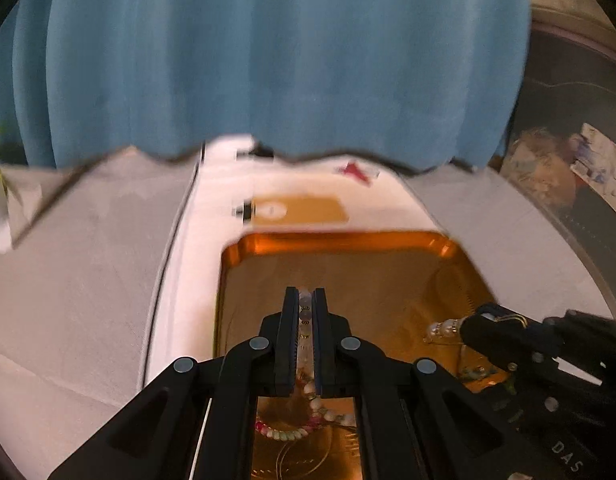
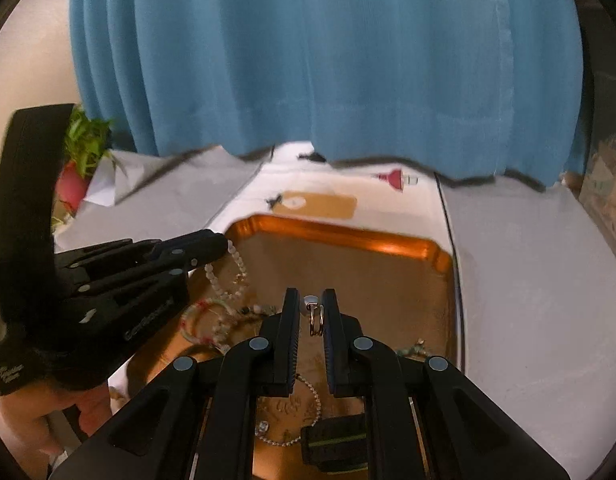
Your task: Organize jewelry
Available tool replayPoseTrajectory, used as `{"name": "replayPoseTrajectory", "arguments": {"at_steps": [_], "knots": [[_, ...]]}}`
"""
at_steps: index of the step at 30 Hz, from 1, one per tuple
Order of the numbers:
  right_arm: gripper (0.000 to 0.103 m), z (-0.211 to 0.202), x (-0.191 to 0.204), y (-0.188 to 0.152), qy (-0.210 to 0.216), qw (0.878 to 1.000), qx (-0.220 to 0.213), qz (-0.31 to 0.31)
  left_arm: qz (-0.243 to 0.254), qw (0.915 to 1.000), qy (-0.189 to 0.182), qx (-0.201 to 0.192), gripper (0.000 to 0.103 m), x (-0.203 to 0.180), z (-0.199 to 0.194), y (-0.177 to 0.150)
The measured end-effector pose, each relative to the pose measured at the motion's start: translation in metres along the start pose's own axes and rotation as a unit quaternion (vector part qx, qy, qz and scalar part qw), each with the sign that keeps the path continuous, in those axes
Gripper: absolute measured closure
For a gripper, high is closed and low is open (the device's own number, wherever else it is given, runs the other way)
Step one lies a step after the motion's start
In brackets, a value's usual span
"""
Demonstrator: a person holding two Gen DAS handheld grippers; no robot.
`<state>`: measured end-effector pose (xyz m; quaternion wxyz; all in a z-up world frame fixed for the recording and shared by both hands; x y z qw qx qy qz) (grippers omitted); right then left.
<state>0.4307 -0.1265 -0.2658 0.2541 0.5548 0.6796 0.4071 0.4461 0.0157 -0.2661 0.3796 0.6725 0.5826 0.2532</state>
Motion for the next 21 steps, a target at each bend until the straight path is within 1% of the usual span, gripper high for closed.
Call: {"name": "replayPoseTrajectory", "arguments": {"at_steps": [2, 4, 8, 9, 10, 11, 12, 13, 14, 15, 16, 17, 18, 19, 21], "knots": [[0.092, 0.009, -0.001, -0.004, -0.001, 1.0, 0.014, 0.004, -0.002, 0.9998, 0.006, 0.02, 0.099, 0.005, 0.01, -0.007], [0.092, 0.015, -0.002, -0.008, -0.008, 1.0, 0.026, 0.0, 0.003, 0.9995, 0.011, 0.029, 0.099, 0.005, 0.013, -0.01], [0.092, 0.023, -0.005, -0.013, -0.014, 0.999, 0.043, 0.006, 0.005, 0.9993, 0.016, 0.034, 0.099, 0.009, 0.011, -0.013], [0.091, 0.024, -0.005, -0.013, -0.014, 0.999, 0.045, 0.007, 0.003, 0.9993, 0.011, 0.037, 0.099, 0.009, 0.01, -0.013], [0.09, 0.025, -0.004, -0.013, -0.01, 0.999, 0.049, 0.007, 0.001, 0.9991, 0.009, 0.04, 0.096, 0.008, 0.009, -0.012], [0.089, 0.026, -0.003, -0.014, -0.006, 0.999, 0.053, 0.007, -0.002, 0.999, 0.01, 0.044, 0.091, 0.008, 0.007, -0.012], [0.088, 0.025, -0.003, -0.014, -0.005, 0.999, 0.053, 0.011, -0.004, 0.9989, 0.011, 0.045, 0.072, 0.008, 0.005, -0.012], [0.085, 0.023, -0.002, -0.014, -0.005, 0.999, 0.051, 0.015, -0.004, 0.999, 0.016, 0.042, 0.047, 0.007, -0.001, -0.012], [0.083, 0.017, -0.001, -0.014, -0.003, 0.999, 0.044, 0.02, 0.002, 0.9993, 0.02, 0.031, 0.039, 0.005, -0.009, -0.012], [0.073, 0.013, 0.0, -0.013, -0.006, 0.999, 0.04, 0.021, 0.011, 0.9995, 0.022, 0.02, 0.036, 0.002, -0.018, -0.012], [0.056, 0.009, 0.001, -0.013, -0.011, 0.999, 0.038, 0.02, 0.018, 0.9994, 0.024, 0.015, 0.037, 0.0, -0.026, -0.013], [0.047, 0.001, 0.004, -0.013, -0.016, 0.999, 0.034, 0.016, 0.019, 0.9993, 0.028, 0.014, 0.037, 0.0, -0.031, -0.014], [0.042, -0.005, 0.006, -0.013, -0.018, 0.999, 0.029, 0.013, 0.016, 0.9993, 0.03, 0.012, 0.037, -0.001, -0.041, -0.016], [0.04, -0.015, 0.007, -0.014, -0.023, 0.999, 0.023, 0.009, 0.008, 0.9997, 0.022, 0.012, 0.036, -0.002, -0.054, -0.019], [0.04, -0.033, 0.01, -0.017, -0.026, 1.0, 0.014, 0.008, -0.002, 0.9998, 0.015, 0.013, 0.035, -0.003, -0.075, -0.027]]}}
Point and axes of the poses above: each gripper's, at about its wrist camera, not at the fingertips, and z roughly the way its jaws point, x to its left, y to its top, the point moved 1 cm from there along z, roughly the way its jaws point, and after that the axes turned 7 degrees about -x, right-handed, at the moved point
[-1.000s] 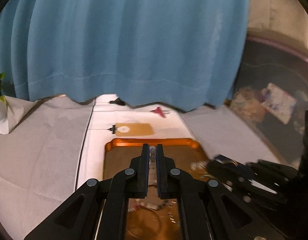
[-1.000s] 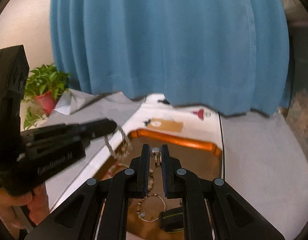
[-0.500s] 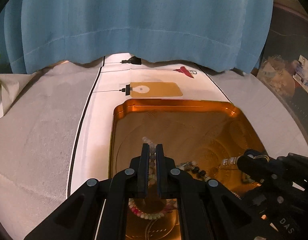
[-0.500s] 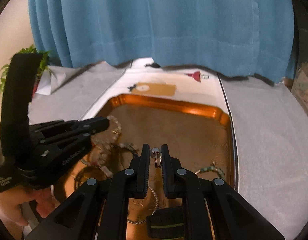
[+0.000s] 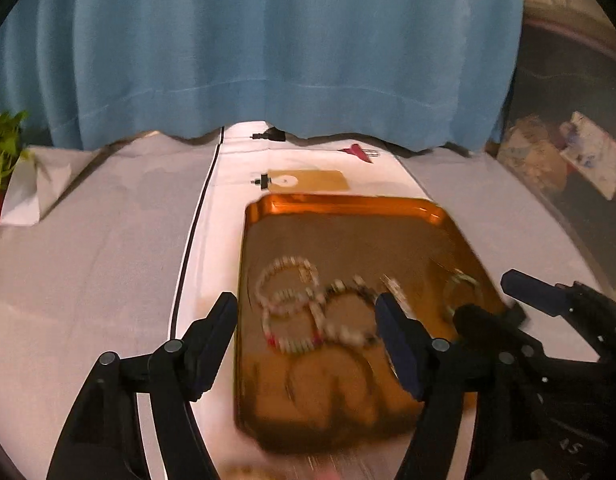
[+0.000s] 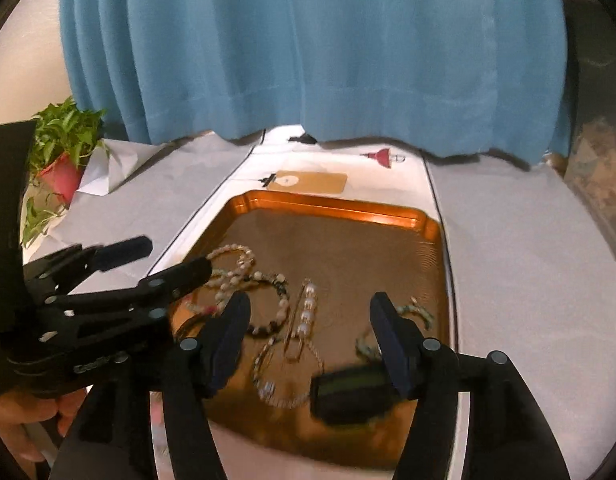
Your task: Organize jewelry
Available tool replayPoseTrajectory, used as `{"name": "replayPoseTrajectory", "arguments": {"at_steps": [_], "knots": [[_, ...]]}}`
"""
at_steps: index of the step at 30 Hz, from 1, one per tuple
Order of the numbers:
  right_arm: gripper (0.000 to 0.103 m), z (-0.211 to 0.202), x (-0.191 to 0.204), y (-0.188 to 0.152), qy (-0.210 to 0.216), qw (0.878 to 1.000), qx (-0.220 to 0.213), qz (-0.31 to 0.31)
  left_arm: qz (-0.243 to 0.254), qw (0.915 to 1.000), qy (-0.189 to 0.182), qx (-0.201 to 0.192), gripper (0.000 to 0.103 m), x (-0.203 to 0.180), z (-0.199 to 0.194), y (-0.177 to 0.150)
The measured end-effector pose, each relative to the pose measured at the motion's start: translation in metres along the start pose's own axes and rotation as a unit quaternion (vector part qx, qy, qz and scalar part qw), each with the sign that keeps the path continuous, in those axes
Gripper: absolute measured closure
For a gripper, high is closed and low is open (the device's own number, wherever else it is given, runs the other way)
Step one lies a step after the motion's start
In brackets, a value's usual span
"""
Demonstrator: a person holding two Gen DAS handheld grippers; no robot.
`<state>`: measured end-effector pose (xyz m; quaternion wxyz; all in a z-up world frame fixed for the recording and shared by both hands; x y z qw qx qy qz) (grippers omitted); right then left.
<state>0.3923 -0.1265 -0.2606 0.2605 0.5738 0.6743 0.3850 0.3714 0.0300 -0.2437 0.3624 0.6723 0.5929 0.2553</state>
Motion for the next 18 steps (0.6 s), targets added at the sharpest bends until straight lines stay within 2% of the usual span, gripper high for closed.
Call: {"name": "replayPoseTrajectory", "arguments": {"at_steps": [6, 10, 13, 18], "knots": [[0.038, -0.073, 0.018, -0.037, -0.014, 1.0, 0.007, -0.006, 0.037, 0.999, 0.018, -0.02, 0.031, -0.024, -0.083, -0.026], [0.029, -0.126, 0.033, -0.064, -0.012, 1.0, 0.008, 0.008, 0.05, 0.9983, 0.013, -0.027, 0.03, -0.04, -0.143, -0.046], [0.02, -0.172, 0.043, -0.083, -0.017, 1.0, -0.003, 0.017, 0.062, 0.9973, 0.006, -0.04, 0.019, -0.053, -0.186, -0.06], [0.017, -0.236, 0.06, -0.096, -0.018, 1.0, -0.019, 0.011, 0.063, 0.9966, -0.004, -0.054, 0.018, -0.07, -0.251, -0.08]]}}
Point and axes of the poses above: each gripper's, at about its wrist camera, not at the fingertips, and z roughly the way its jaws point, x to its left, y to its top, the point moved 1 cm from there along z, roughly the way its jaws point, and after that the axes turned 7 degrees about -x, right-handed, at the moved point
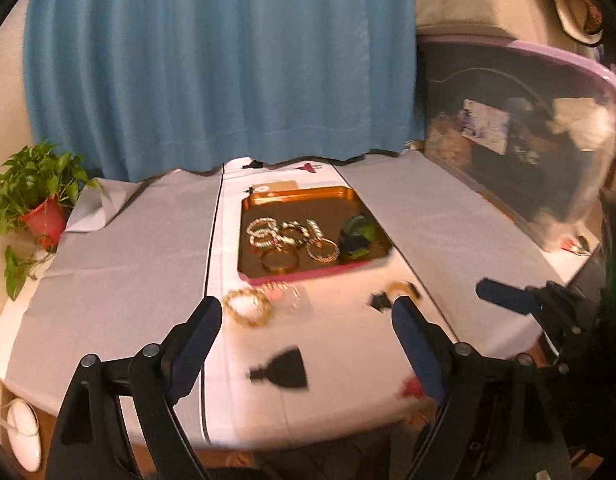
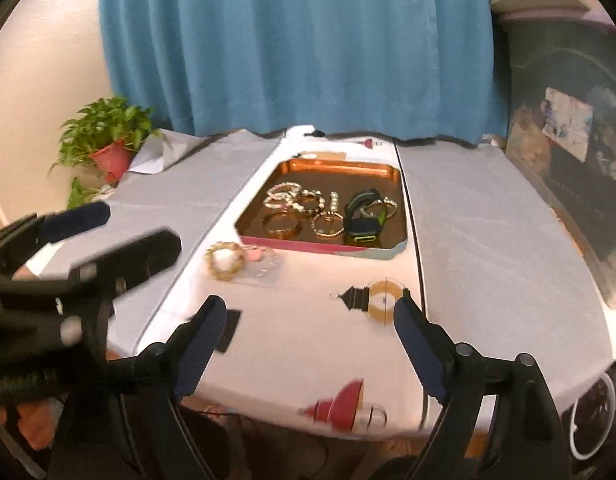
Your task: Organize jewelry
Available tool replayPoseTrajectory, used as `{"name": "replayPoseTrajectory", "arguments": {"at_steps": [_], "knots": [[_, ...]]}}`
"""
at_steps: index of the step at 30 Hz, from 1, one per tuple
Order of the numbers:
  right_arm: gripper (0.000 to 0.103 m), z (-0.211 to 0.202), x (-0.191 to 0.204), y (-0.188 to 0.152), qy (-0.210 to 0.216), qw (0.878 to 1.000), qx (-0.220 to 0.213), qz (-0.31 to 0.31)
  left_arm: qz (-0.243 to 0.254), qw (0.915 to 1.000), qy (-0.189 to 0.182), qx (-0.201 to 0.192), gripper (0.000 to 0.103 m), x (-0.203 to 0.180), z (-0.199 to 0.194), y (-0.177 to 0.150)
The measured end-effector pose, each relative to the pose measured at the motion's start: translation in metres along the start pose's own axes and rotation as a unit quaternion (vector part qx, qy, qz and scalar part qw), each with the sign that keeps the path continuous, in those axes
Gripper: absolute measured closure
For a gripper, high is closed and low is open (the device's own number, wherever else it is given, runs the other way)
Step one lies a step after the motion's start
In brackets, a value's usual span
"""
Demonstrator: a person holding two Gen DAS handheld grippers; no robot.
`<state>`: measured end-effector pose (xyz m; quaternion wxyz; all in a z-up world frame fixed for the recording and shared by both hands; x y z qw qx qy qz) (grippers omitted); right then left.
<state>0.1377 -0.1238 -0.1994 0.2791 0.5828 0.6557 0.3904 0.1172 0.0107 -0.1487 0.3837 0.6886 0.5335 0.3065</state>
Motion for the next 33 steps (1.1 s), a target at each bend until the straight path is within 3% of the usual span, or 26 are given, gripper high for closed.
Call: {"name": "replayPoseTrajectory", "arguments": {"at_steps": [3, 7, 11, 17, 20, 24, 27, 30, 33], "knots": [[0.012, -0.044, 0.011, 0.004, -0.003, 1.0, -0.02, 0.003, -0.044, 0.9989, -0.012, -0.008, 0.017, 0.0, -0.037, 0.003], [0.002, -0.099, 0.025, 0.014, -0.031, 0.998, -0.053, -0.004, -0.034, 0.9982, 0.011, -0.047, 0.01, -0.009, -0.091, 0.018], [0.0, -0.147, 0.03, 0.022, -0.017, 0.997, -0.067, 0.024, -0.041, 0.996, 0.001, -0.08, 0.009, -0.016, -0.135, 0.026], [0.0, -0.196, 0.048, 0.028, -0.018, 0.995, -0.101, -0.014, -0.036, 0.995, 0.008, -0.093, 0.008, -0.025, -0.171, 0.027], [0.0, -0.205, 0.049, 0.026, -0.015, 0.995, -0.103, -0.006, -0.025, 0.9952, 0.024, -0.092, 0.007, -0.028, -0.178, 0.025], [0.0, -0.207, 0.049, 0.023, -0.012, 0.994, -0.107, -0.009, -0.028, 0.9951, 0.018, -0.093, 0.007, -0.029, -0.176, 0.022], [0.0, -0.204, 0.049, 0.023, -0.018, 0.994, -0.105, -0.01, -0.024, 0.9957, 0.019, -0.088, 0.007, -0.028, -0.165, 0.019], [0.0, -0.195, 0.051, 0.021, -0.053, 0.993, -0.106, -0.026, -0.023, 0.9962, 0.019, -0.083, 0.007, -0.027, -0.154, 0.017], [0.001, -0.177, 0.048, 0.021, -0.044, 0.995, -0.086, -0.017, -0.028, 0.997, 0.01, -0.071, 0.007, -0.021, -0.135, 0.014]]}}
Point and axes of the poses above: each gripper's, at about its wrist camera, not at the fingertips, and z roughly the way its jaws point, x to its left, y to its top, the point moved 1 cm from there along z, roughly the way its jaws point, and after that the axes turned 7 degrees about -x, right-handed, at the moved point
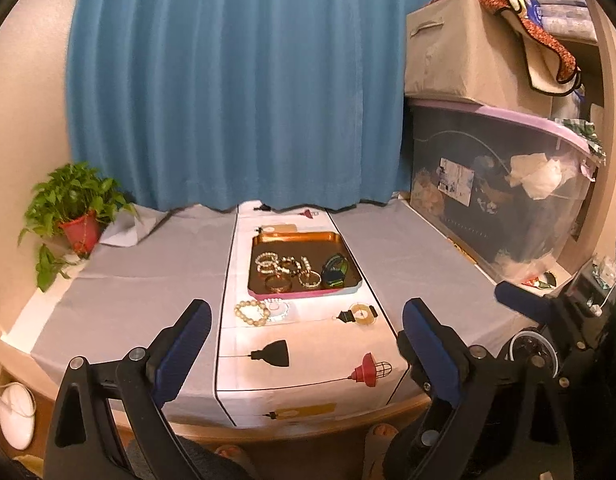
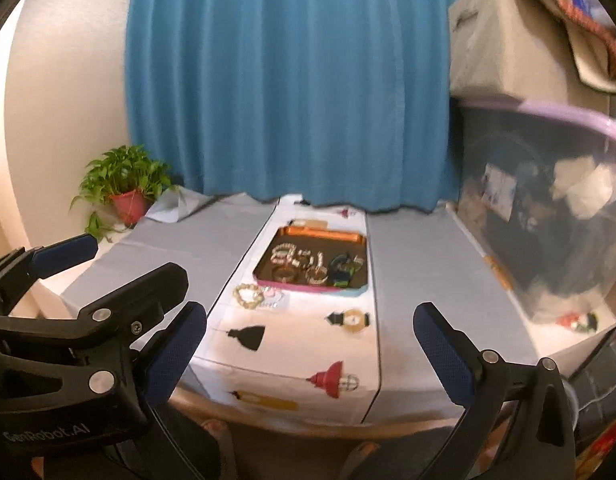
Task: Organize jewelry
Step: 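Move both open tools toward the bracelets lying beside the tray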
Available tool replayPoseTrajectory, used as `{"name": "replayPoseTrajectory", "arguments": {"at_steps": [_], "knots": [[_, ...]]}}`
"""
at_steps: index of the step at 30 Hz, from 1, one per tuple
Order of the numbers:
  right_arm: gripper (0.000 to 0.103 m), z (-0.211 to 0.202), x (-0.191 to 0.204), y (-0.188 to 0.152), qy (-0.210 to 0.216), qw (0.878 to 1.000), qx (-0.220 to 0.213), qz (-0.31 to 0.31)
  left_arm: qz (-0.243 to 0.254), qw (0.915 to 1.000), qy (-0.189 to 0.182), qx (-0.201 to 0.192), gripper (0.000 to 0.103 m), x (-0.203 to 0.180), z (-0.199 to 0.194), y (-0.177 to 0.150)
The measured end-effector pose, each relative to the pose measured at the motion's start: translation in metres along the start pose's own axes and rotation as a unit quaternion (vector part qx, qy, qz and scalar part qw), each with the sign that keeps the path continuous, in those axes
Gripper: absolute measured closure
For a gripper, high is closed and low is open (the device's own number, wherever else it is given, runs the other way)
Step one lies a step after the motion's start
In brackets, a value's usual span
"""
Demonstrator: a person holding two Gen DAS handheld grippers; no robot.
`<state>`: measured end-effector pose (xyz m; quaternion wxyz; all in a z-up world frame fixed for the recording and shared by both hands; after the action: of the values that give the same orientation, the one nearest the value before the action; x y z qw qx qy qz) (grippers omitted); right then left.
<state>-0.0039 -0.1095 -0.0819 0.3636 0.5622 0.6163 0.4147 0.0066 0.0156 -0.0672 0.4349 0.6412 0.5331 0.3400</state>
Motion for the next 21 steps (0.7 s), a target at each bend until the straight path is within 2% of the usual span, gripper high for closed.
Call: {"name": "replayPoseTrajectory", "arguments": {"at_steps": [6, 9, 15, 21], "knots": [[0.001, 0.039, -0.002, -0.012, -0.003, 1.0, 0.027, -0.002, -0.002, 0.9996, 0.003, 0.027, 0.007, 0.008, 0.039, -0.015], [0.006, 0.062, -0.004, -0.02, 0.004, 0.999, 0.048, 0.001, -0.012, 0.9989, 0.001, 0.045, 0.007, 0.013, 0.06, -0.023], [0.009, 0.106, -0.001, -0.038, 0.01, 0.997, 0.074, -0.006, -0.048, 0.9965, -0.031, 0.06, 0.007, 0.033, 0.1, -0.049], [0.009, 0.144, 0.006, -0.065, 0.023, 0.996, 0.087, -0.022, -0.061, 0.9944, -0.037, 0.077, 0.007, 0.047, 0.133, -0.077]]}}
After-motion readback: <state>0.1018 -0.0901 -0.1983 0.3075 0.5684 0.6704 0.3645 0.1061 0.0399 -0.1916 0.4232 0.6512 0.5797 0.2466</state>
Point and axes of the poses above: each gripper's, at about its wrist camera, not at the fingertips, and z roughly the way its jaws point, x to its left, y to its top, the point moved 1 cm from there along z, roughly the way its jaws point, and after that the axes turned 7 degrees about -x, right-handed, at the moved point
